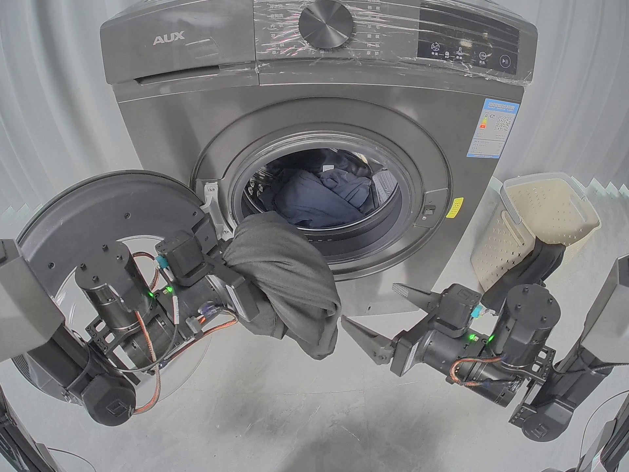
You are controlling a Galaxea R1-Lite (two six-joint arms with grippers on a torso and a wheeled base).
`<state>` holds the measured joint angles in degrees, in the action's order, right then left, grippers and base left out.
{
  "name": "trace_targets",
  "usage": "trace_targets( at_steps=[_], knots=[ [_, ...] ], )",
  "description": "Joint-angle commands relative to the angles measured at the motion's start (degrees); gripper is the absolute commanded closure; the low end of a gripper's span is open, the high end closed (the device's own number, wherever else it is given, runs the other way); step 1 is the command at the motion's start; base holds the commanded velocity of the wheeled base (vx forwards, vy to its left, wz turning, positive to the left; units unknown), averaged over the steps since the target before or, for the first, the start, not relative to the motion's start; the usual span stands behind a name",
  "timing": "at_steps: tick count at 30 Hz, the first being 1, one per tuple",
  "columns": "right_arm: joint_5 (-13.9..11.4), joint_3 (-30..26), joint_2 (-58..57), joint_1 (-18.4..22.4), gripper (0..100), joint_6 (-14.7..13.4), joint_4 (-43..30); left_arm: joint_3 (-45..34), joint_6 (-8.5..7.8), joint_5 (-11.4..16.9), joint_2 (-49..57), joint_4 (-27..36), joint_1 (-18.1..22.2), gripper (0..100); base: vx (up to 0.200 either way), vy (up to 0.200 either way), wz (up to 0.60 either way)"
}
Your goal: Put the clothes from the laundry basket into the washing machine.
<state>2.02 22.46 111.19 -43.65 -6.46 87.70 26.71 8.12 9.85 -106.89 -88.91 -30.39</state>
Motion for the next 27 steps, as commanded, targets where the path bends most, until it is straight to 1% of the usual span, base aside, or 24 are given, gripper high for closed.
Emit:
trace_targets(
  at_steps=[1, 3, 4, 5, 6, 7, 9, 11, 13, 17, 19, 21, 23, 27],
  knots=[
    [0.1, -2.2, -3.2, 4.8, 0, -0.2, 0.5, -3.2, 0.23, 0.0, 4.2, 0.0, -0.7, 100, 0.000, 0.000, 0.00],
    [0.2, -2.4, -3.6, 5.5, 0, -0.4, 0.5, -3.5, 0.23, 0.0, 4.5, 0.0, -0.7, 100, 0.000, 0.000, 0.00],
    [2.0, -3.4, -4.0, 7.6, 0, -1.1, 0.5, -3.8, 0.23, 0.0, 5.1, 0.0, -0.6, 100, 0.000, 0.000, 0.00],
    [3.4, -3.5, -3.7, 8.1, 0, -1.3, 0.5, -3.7, 0.32, 0.0, 5.0, 0.0, -0.6, 100, 0.000, 0.000, 0.00],
    [3.7, -3.5, -3.6, 8.1, 0, -1.3, 0.5, -3.7, 0.32, 0.0, 5.0, 0.0, -0.6, 100, 0.000, 0.000, 0.00],
    [6.3, -3.6, -3.5, 8.3, 0, -1.6, 0.5, -3.8, 0.14, -0.1, 5.0, 0.0, -0.6, 100, 0.000, 0.000, 0.00],
    [7.3, -3.1, -3.5, 7.7, 0, -1.9, 0.5, -4.3, -0.21, -0.2, 5.1, 0.0, -0.6, 100, 0.000, 0.000, 0.00],
    [7.6, -2.5, -3.7, 7.6, 0, -2.0, 0.4, -5.1, -0.65, -0.2, 5.1, 0.0, -0.6, 100, 0.000, 0.000, 0.00],
    [7.6, -1.8, -3.7, 7.8, 0, -2.0, 0.3, -5.5, -0.65, -0.4, 5.1, 0.0, -0.6, 100, 0.000, 0.000, 0.00],
    [7.6, -2.2, -3.4, 8.6, 0, -2.2, 0.4, -6.0, -0.65, -0.7, 5.2, 0.0, -0.9, 100, 0.000, 0.000, 0.00],
    [7.6, -1.7, -3.5, 9.6, 0, -2.5, 0.4, -6.6, -0.30, -1.9, 5.1, 0.0, -2.7, 100, 0.000, 0.000, 0.00],
    [7.6, -1.6, -3.5, 9.5, 0, -2.5, 0.4, -6.8, -0.21, -2.4, 4.9, 0.0, -3.0, 100, 0.000, 0.000, 0.00],
    [7.6, -1.7, -3.5, 9.0, 0, -2.6, 0.4, -6.8, -0.47, -2.4, 4.6, 0.0, -3.2, 100, 0.000, 0.000, 0.00],
    [7.6, -1.9, -3.4, 8.8, 0, -2.8, 0.4, -6.8, -0.65, -2.3, 4.1, 0.0, -3.6, 100, 0.200, 0.000, 0.00]
  ],
)
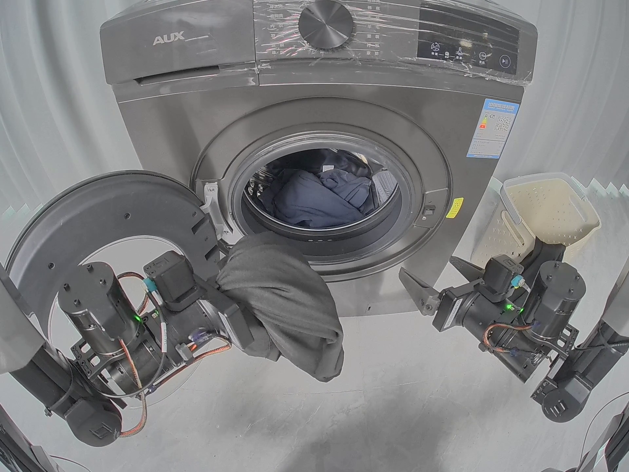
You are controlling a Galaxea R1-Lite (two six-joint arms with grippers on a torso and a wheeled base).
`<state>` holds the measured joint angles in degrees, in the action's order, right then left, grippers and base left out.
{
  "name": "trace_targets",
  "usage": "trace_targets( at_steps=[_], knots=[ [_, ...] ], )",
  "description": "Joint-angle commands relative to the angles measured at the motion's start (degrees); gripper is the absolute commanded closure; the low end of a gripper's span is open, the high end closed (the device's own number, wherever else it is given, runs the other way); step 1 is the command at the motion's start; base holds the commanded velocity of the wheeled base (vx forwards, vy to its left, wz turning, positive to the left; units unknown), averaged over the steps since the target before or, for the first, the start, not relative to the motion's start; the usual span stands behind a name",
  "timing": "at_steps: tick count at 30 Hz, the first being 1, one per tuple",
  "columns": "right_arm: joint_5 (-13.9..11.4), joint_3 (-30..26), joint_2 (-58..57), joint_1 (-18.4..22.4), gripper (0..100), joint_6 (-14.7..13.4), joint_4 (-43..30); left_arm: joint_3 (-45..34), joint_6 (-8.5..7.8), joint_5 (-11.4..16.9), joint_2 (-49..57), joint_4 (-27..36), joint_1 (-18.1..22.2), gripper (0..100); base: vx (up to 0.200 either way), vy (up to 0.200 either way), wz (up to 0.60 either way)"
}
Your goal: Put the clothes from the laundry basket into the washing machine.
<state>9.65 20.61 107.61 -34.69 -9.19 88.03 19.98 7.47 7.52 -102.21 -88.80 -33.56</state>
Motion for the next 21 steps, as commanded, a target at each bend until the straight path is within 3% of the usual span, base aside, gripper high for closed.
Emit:
trace_targets(
  at_steps=[1, 17, 21],
  knots=[
    [0.0, 0.0, 0.1, -0.1, 0, 0.0, 0.0, 0.1, 0.00, 0.0, -0.7, -0.1, -0.5, 100, 0.200, 0.000, 0.00],
    [1.0, -0.7, 1.5, -3.5, 0, -0.9, 0.1, 0.5, -0.44, -0.2, -3.8, -0.1, -1.9, 100, 0.200, 0.000, 0.00],
    [1.0, -1.6, 1.5, -4.7, 0, -0.9, 0.1, 0.7, -0.44, -0.3, -4.1, -0.1, -2.7, 100, 0.000, 0.000, 0.00]
  ],
)
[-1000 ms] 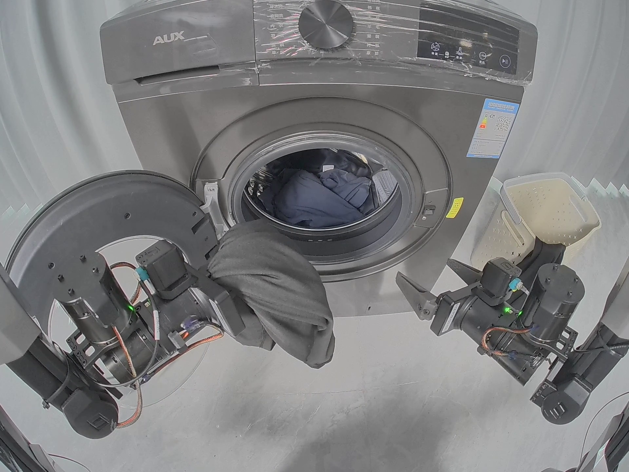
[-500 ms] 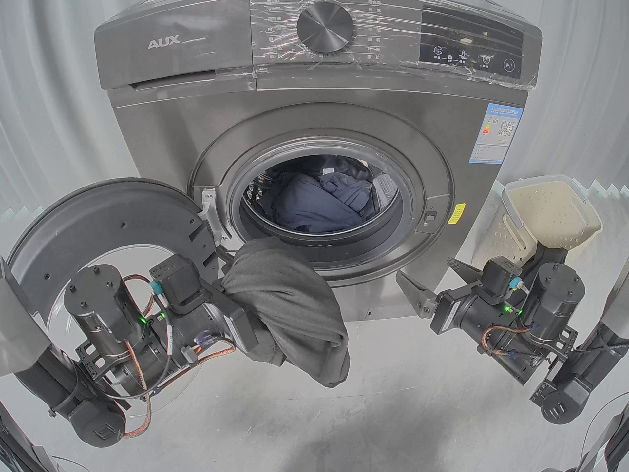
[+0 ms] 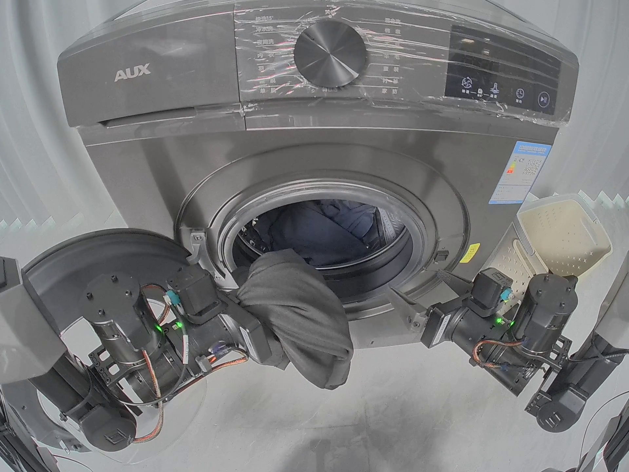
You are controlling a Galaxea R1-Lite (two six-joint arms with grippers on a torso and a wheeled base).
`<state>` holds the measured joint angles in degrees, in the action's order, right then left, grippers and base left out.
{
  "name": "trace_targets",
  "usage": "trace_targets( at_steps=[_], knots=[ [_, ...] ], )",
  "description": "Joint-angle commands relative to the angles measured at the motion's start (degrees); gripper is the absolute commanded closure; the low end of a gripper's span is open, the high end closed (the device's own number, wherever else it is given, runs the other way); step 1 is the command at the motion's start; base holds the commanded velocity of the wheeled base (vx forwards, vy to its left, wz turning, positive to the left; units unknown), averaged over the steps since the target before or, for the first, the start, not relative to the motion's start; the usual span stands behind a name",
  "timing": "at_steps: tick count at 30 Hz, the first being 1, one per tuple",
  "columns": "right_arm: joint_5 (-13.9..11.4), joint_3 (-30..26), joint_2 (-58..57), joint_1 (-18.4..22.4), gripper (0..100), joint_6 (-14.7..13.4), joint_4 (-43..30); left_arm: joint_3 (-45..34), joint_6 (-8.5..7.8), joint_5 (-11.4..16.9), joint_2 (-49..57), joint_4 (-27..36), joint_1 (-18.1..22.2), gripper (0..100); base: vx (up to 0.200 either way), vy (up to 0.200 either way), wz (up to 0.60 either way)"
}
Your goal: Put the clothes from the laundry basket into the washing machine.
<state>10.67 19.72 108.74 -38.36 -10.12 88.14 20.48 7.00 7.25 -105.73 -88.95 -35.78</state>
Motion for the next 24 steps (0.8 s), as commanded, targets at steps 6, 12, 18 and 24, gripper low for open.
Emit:
trace_targets(
  at_steps=[6, 12, 18, 24],
  knots=[
    [-0.2, -2.0, 0.2, -2.2, 0, 0.0, 0.0, -1.1, 0.47, 0.1, -1.1, 0.0, -1.6, 100, 0.000, 0.000, 0.00],
    [-0.4, -3.6, -0.5, -4.1, 0, 0.0, -0.1, 1.3, 0.74, -0.3, -4.7, 0.0, -1.8, 100, 0.000, 0.000, 0.00],
    [-0.6, -4.4, -0.7, -4.6, 0, 0.0, 0.0, 9.3, -3.04, 3.2, -10.8, -0.1, 0.0, 100, 0.000, 0.000, 0.00],
    [-0.6, -4.3, -1.2, -4.6, 0, 0.0, 0.0, 14.0, -2.51, 2.9, -16.3, 0.0, 0.2, 100, 0.000, 0.000, 0.00]
  ],
)
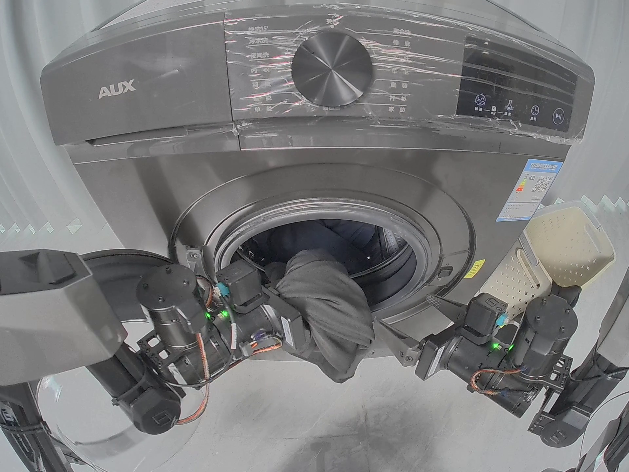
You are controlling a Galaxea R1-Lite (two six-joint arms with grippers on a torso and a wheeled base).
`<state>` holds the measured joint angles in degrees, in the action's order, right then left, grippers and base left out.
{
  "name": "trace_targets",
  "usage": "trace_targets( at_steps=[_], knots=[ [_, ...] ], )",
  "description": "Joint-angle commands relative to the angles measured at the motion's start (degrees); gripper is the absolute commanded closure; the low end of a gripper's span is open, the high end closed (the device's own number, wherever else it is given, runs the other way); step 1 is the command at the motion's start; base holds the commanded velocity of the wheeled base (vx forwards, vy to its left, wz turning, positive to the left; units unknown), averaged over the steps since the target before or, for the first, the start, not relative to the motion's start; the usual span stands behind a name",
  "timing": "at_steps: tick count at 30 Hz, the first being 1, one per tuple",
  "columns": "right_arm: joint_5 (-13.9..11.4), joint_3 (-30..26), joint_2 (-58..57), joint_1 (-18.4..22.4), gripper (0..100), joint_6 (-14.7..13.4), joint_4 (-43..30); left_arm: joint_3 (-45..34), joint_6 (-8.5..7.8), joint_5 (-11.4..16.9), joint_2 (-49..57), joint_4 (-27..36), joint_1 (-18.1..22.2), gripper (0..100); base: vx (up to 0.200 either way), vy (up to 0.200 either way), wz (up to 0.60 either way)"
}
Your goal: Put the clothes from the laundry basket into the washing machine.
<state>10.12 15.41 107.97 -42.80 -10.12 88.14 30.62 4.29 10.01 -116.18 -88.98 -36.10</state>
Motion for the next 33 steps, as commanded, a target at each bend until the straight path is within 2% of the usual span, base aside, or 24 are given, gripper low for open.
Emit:
trace_targets(
  at_steps=[1, 5, 8, 14, 19, 24, 25, 26, 31, 33],
  knots=[
    [0.0, 0.1, -0.5, -0.2, 0, 0.0, 0.0, 4.2, 0.28, 0.1, -6.1, 0.0, 0.5, 100, 0.000, 0.000, 0.00],
    [-0.2, -0.1, -0.6, -0.1, 0, 0.0, 0.0, 8.0, 0.54, -1.4, -9.6, 0.0, 0.5, 100, 0.000, 0.000, 0.00],
    [-0.2, -0.2, -0.4, -0.2, 0, 0.0, 0.0, 14.2, 1.51, -3.0, -13.2, 0.0, 1.1, 100, 0.000, 0.000, 0.00],
    [-0.2, -0.1, -0.2, -0.2, 0, 0.0, 0.0, 22.5, 3.27, -3.9, -18.0, 0.0, 2.7, 100, 0.000, 0.000, 0.00],
    [-0.2, -0.1, 0.0, -0.2, 0, -0.1, 0.0, 27.7, 3.27, -4.5, -22.0, 0.1, 3.7, 100, 0.000, 0.000, 0.00],
    [-0.1, -0.1, 0.0, -0.2, 0, 0.0, 0.0, 32.7, 3.18, -6.5, -25.4, 0.3, 3.8, 100, 0.000, 0.000, 0.00],
    [-0.1, -0.1, 0.1, -0.2, 0, -0.1, 0.0, 36.3, 3.18, -8.2, -27.0, 1.2, 4.2, 100, 0.000, 0.000, 0.00],
    [-0.1, -0.2, 0.1, -0.2, 0, -0.1, 0.0, 37.5, 3.18, -8.6, -27.5, 2.0, 4.5, 100, 0.000, 0.000, 0.00],
    [-0.1, -0.2, 0.2, -0.2, 0, -0.1, 0.0, 42.1, 3.18, -9.0, -28.6, 5.7, 5.2, 100, 0.000, 0.000, 0.00],
    [-0.1, -0.1, 0.2, -0.2, 0, -0.1, 0.0, 46.3, 3.27, -9.9, -29.5, 8.5, 5.4, 100, 0.000, 0.000, 0.00]
  ],
)
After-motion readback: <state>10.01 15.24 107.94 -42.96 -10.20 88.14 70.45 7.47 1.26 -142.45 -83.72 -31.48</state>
